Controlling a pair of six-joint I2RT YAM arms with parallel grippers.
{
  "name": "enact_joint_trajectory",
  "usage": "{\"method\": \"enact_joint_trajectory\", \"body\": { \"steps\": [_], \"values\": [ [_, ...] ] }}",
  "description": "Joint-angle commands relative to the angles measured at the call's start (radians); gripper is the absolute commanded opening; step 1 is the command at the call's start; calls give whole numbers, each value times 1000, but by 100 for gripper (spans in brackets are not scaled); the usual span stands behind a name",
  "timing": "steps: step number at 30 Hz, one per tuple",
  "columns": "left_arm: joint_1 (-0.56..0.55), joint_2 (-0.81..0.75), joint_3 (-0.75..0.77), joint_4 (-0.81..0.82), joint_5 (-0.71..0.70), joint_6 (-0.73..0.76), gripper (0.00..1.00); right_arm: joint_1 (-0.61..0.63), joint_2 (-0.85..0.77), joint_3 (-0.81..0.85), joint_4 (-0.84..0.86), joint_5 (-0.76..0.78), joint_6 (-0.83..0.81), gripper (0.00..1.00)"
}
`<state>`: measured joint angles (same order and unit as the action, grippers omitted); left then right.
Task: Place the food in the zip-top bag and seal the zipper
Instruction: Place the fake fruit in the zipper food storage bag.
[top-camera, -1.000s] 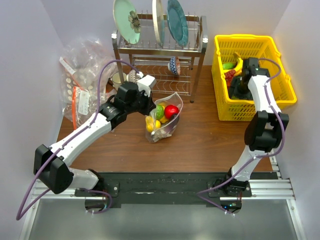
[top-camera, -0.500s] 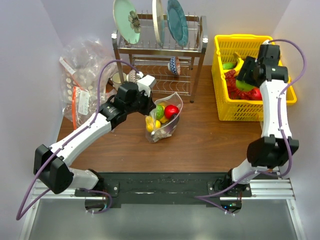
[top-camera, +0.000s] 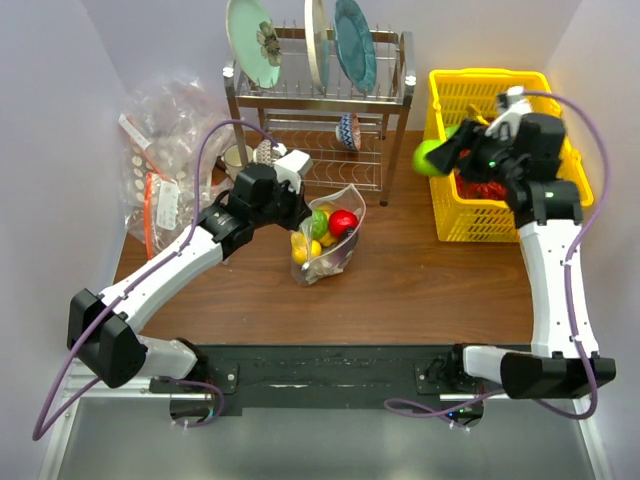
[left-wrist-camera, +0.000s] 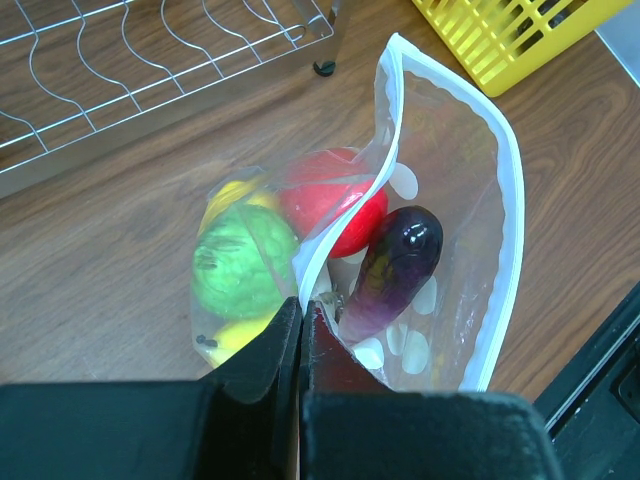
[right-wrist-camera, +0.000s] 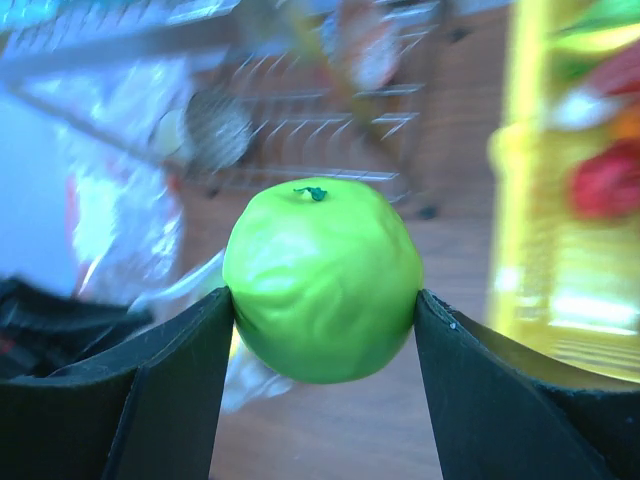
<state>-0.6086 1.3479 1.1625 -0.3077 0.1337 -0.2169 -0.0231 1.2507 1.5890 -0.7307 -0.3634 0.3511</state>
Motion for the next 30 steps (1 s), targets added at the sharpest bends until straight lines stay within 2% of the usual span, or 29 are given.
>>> {"method": "enact_joint_trajectory", "body": {
  "steps": [1, 8, 13, 18, 21, 22, 23, 27, 30],
  "values": [
    [12, -21, -6, 32, 4, 5, 0, 149, -25, -86, 134, -143, 77, 49],
    [15, -26, -7, 32, 6, 5, 0, 374, -34, -263, 306, -124, 164, 49],
    [15, -26, -11, 33, 6, 5, 0, 489, 18, -274, 336, -56, 164, 49],
    [16, -27, -11, 32, 4, 5, 0, 545, 61, -262, 329, -17, 149, 52],
    [17, -29, -11, 33, 4, 7, 0, 574, 76, -256, 312, 7, 138, 76],
    [17, -27, -11, 33, 4, 7, 0, 586, 78, -254, 300, 20, 137, 91],
    [17, -27, -11, 32, 3, 7, 0, 589, 76, -251, 294, 36, 132, 96],
    [17, -29, -11, 32, 6, 7, 0, 591, 52, -232, 257, 102, 118, 99],
    [18, -29, -11, 32, 7, 7, 0, 592, 35, -196, 188, 215, 105, 94]
  ]
}}
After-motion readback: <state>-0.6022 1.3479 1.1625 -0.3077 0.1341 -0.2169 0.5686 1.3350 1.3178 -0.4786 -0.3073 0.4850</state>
